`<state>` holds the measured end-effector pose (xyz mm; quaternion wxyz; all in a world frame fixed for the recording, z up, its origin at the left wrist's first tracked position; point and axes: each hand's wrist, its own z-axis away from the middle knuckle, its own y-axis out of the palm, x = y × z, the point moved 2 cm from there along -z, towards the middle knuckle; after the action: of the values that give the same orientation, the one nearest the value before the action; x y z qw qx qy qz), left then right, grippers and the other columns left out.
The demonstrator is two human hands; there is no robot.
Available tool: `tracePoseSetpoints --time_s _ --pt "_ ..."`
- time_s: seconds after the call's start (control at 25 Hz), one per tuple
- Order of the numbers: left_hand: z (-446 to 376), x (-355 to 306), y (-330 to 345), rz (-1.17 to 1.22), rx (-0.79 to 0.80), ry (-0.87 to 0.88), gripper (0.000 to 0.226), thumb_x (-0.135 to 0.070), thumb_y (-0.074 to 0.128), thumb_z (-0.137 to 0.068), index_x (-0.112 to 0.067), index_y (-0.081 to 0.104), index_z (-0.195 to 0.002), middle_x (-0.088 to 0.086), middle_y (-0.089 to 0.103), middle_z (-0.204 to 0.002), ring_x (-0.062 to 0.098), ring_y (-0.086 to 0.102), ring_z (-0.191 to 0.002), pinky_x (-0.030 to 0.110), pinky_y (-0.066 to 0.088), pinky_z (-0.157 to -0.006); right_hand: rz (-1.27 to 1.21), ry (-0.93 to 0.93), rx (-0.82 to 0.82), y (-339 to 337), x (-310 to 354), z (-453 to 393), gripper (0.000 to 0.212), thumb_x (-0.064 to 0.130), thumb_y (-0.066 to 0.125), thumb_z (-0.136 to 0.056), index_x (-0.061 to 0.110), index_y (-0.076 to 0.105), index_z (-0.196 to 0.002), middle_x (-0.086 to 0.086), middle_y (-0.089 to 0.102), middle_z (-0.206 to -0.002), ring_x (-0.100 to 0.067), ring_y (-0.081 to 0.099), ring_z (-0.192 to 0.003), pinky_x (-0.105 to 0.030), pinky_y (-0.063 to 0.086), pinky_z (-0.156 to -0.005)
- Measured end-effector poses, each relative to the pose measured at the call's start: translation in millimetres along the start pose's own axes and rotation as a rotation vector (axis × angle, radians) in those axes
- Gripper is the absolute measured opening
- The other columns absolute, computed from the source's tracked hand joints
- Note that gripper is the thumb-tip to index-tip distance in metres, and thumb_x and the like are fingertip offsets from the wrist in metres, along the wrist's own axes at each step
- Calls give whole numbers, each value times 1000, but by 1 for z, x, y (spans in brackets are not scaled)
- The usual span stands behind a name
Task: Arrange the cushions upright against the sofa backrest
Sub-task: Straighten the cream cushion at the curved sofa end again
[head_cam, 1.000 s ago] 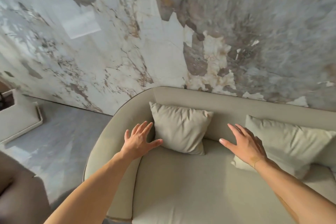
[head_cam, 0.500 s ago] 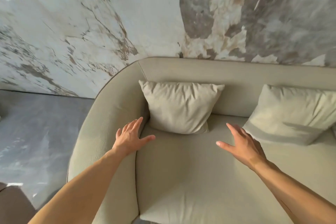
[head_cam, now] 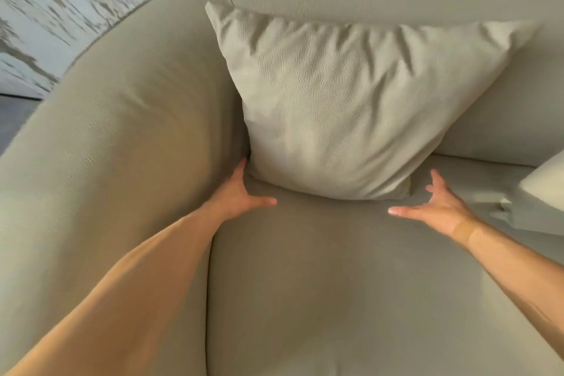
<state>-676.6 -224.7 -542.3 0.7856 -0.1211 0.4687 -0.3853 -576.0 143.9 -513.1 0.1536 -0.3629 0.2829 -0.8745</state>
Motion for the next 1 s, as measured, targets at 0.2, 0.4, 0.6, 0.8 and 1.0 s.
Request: tracePoseSetpoints --time_s 0.2,0.4,0.6,0.8,1.0 --pt "-28 -8 16 291 -73 86 136 -32 95 -54 -28 5 -155 -11 33 -153 4 33 -136 25 29 -113 -101 -89 -19 23 6 -35 114 29 91 -63 15 21 -151 -2 44 -147 -21 42 -136 -24 31 -100" --pt "-29 -38 -3 415 -64 125 122 -21 93 -57 -26 15 -152 -18 42 -138 3 40 -128 18 35 -101 -269 -153 -22 29 24 -34 132 58 93 -34 27 26 -144 12 50 -138 -11 52 -123 -36 46 -100" --pt "-19 -46 -10 405 -57 76 117 -25 92 -62 -24 14 -149 -18 43 -132 4 41 -126 14 35 -94 -241 -174 53 42 38 -32 104 65 88 -35 17 59 -123 21 67 -86 7 58 -68 -9 48 -62" --pt "-17 -36 -24 380 -26 14 115 -27 89 -65 -23 11 -150 -18 41 -131 2 41 -123 13 32 -92 -285 -200 62 55 43 -35 117 68 91 -31 32 47 -134 15 68 -119 -7 62 -113 -36 48 -102" --pt "-14 -40 -12 391 -18 10 118 -29 90 -64 -23 10 -150 -19 41 -131 1 41 -123 14 32 -97 -198 -185 19 37 40 -31 121 75 86 -31 27 49 -136 10 63 -127 -9 58 -118 -35 45 -106"
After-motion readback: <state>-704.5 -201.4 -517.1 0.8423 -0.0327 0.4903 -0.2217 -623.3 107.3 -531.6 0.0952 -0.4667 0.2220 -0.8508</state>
